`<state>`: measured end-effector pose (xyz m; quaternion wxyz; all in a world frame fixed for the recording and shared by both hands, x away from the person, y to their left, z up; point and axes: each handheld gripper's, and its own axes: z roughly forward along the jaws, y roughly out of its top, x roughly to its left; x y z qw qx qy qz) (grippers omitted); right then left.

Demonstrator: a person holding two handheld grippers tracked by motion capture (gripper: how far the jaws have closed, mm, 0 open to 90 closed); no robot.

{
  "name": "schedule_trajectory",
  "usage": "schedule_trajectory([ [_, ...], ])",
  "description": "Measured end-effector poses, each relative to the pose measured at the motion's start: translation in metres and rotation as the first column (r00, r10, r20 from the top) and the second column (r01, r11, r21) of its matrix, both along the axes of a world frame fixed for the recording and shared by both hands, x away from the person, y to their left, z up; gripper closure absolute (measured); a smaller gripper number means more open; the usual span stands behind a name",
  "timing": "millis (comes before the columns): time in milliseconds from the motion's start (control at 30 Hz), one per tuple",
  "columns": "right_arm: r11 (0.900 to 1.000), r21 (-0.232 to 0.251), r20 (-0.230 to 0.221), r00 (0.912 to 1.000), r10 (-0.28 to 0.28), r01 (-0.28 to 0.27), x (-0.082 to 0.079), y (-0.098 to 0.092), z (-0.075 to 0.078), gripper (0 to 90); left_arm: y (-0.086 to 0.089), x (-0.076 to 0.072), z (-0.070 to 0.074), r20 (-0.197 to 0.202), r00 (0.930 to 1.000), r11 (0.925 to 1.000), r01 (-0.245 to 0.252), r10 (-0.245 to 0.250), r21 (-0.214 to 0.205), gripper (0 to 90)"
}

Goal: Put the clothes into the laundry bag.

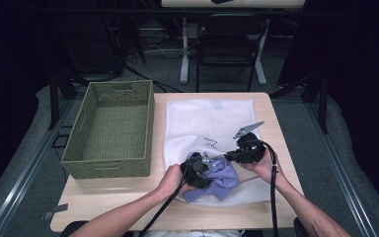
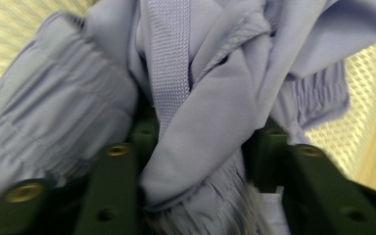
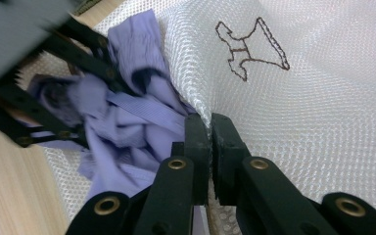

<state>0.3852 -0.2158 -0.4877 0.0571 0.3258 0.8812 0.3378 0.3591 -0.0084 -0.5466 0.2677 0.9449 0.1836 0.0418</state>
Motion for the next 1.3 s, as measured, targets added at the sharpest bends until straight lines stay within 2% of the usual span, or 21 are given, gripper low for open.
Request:
schedule_trajectory([
  [33,1.0000,0.002,-0.001,1.0000,0.000,0.000,-0.001,0.001,0.001,87.4,-0.002,0.000,0.002,0.004,1.0000,0.9999,-0.007,0.007,-0.010,69.1],
  [100,1.0000,0.004,0.004,1.0000,0.000,0.000,-0.001,0.001,0.002,87.3,-0.003,0.000,0.006,0.016,0.9998,0.9998,-0.012,0.012,-0.018,72.2],
  [167,0.9999,0.014,0.007,1.0000,0.003,-0.003,-0.003,0.002,0.005,87.4,-0.003,0.001,0.012,0.024,0.9990,0.9980,-0.037,0.039,-0.050,73.4],
  [233,0.9996,0.027,0.015,0.9999,0.000,0.000,-0.004,0.001,0.008,87.4,-0.005,0.000,0.016,0.055,0.9962,0.9944,-0.063,0.068,-0.085,73.3],
  [333,0.9992,0.040,0.022,0.9998,-0.001,0.000,-0.005,0.001,0.011,87.4,-0.010,0.002,0.009,0.044,0.9964,0.9948,-0.069,0.073,-0.074,71.5],
  [400,0.9996,0.029,0.005,1.0000,-0.003,0.003,-0.004,0.001,0.006,87.4,-0.014,0.003,0.001,0.030,0.9976,0.9965,-0.061,0.063,-0.057,65.7],
  [433,0.9999,0.017,-0.001,1.0000,-0.002,0.002,-0.003,0.001,0.003,87.4,-0.013,0.003,0.002,0.030,0.9979,0.9969,-0.056,0.058,-0.054,62.8],
  [500,0.9999,0.014,-0.013,0.9999,-0.005,0.005,-0.002,-0.001,-0.001,87.4,-0.010,0.001,0.009,0.031,0.9983,0.9970,-0.048,0.049,-0.060,51.3],
  [600,0.9998,0.019,-0.012,0.9999,-0.011,0.012,-0.001,-0.003,0.000,87.3,-0.003,-0.004,0.021,0.036,0.9988,0.9968,-0.032,0.034,-0.074,43.8],
  [667,0.9998,0.017,-0.013,0.9999,-0.011,0.011,-0.001,-0.003,0.000,87.3,0.003,-0.008,0.028,0.036,0.9991,0.9969,-0.020,0.022,-0.076,39.7],
  [800,0.9999,0.014,-0.016,0.9998,-0.009,0.009,-0.001,-0.002,0.000,87.4,0.014,-0.012,0.039,0.052,0.9981,0.9950,-0.028,0.033,-0.096,33.6],
  [967,0.9998,0.017,-0.014,0.9999,-0.007,0.007,0.000,-0.003,0.001,87.4,0.025,-0.007,0.050,0.092,0.9930,0.9912,-0.063,0.074,-0.116,27.8],
  [1067,0.9998,0.018,-0.017,0.9998,-0.010,0.010,0.000,-0.003,0.001,87.4,0.026,-0.002,0.050,0.098,0.9916,0.9917,-0.074,0.085,-0.105,24.3],
  [1200,0.9998,0.019,-0.018,0.9998,-0.011,0.011,0.000,-0.002,0.001,87.4,0.022,0.008,0.037,0.053,0.9959,0.9948,-0.069,0.073,-0.074,28.9],
  [1233,0.9998,0.017,-0.018,0.9998,-0.011,0.012,0.000,-0.001,0.001,87.4,0.020,0.010,0.032,0.039,0.9971,0.9961,-0.063,0.065,-0.061,31.2],
  [1300,0.9998,0.017,-0.019,0.9998,-0.008,0.008,0.000,-0.001,0.001,87.4,0.018,0.011,0.028,0.021,0.9983,0.9966,-0.052,0.054,-0.063,38.4],
])
